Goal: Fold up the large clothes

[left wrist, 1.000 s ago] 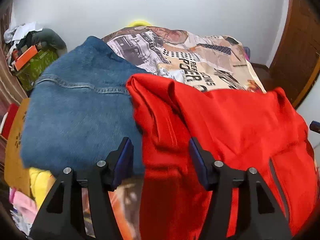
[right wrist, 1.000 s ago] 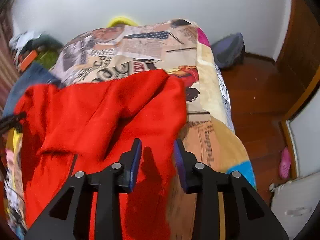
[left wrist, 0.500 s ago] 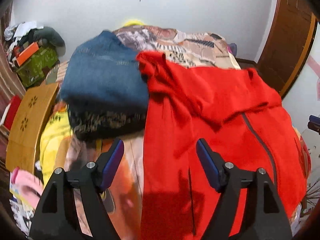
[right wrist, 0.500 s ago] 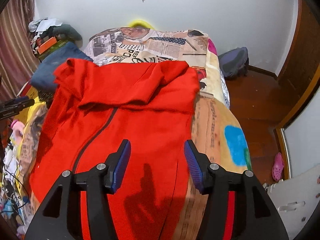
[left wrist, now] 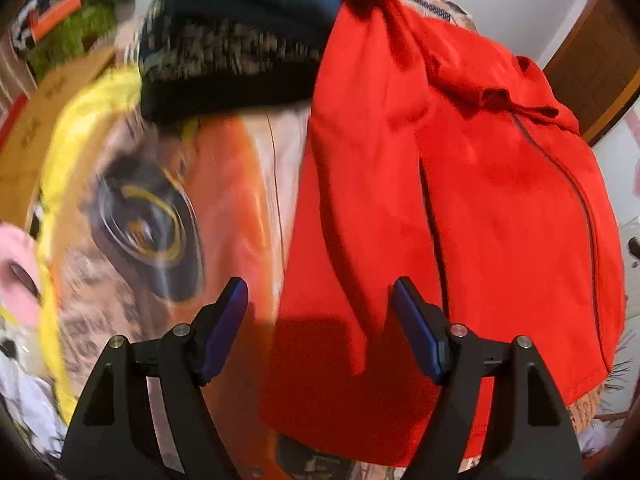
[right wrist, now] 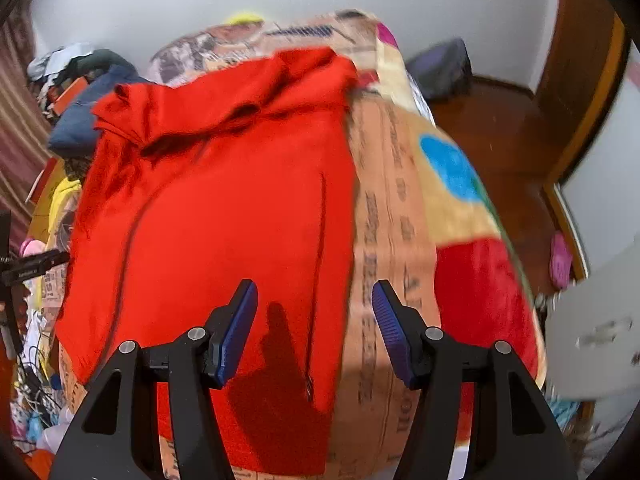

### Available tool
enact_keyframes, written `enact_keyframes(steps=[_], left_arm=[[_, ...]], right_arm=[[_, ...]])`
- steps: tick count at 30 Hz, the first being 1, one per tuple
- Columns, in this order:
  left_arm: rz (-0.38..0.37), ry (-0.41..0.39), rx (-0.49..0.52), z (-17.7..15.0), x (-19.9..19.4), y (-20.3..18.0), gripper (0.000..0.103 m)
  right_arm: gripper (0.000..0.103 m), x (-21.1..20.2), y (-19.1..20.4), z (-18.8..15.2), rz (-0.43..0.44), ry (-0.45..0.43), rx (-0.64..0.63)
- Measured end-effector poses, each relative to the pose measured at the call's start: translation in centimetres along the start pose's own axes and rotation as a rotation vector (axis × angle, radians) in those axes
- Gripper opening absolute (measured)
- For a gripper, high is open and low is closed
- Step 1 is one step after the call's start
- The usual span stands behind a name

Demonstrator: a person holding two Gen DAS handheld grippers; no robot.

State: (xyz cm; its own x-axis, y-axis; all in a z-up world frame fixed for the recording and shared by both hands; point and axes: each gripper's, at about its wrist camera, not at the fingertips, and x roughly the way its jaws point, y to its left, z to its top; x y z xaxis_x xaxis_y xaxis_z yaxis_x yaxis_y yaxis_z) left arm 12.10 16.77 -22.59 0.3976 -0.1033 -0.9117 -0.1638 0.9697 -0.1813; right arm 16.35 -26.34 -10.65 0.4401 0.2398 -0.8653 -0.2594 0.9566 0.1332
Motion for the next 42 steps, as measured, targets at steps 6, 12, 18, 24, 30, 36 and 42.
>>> enact_keyframes(steps=[6,12,18,24,30,36,42], left_arm=[[-0.108,0.05,-0.089,-1.3,2.4,0.5,0.075],[-0.271,0.069,-0.291,-1.7,4.0,2.4,0.078],[-0.301,0.047,-0.253,-1.6,3.2,1.7,0.054],[-0.314,-0.01,-0.086,0.1,0.5,-1.5,0.007],[-0.359,-0.126,-0.021,3.5,-4.0,-4.1,0.006],[-0.421,-0.257,0.009,8.6,-8.5,-5.7,0.006],[-0.394,-0.374,0.013,14.5,-10.8,-6.0,0.005]], right_arm=[[0.056,1.6,-0.2,-1.6,0.05,0.07,0.048],[0.056,2.0,0.2,-1.8,0.125,0.039,0.09],[0.042,2.3,0.7,-1.9,0.219,0.021,0.107],[0.013,1.6,2.3,-1.0,0.273,-0.008,0.06],[0.012,-0.4,4.5,1.4,0.273,-0.112,-0.025],[0.012,-2.1,5.3,5.2,0.303,-0.216,-0.053],[0.011,-2.1,4.6,10.1,0.273,-0.304,-0.052]])
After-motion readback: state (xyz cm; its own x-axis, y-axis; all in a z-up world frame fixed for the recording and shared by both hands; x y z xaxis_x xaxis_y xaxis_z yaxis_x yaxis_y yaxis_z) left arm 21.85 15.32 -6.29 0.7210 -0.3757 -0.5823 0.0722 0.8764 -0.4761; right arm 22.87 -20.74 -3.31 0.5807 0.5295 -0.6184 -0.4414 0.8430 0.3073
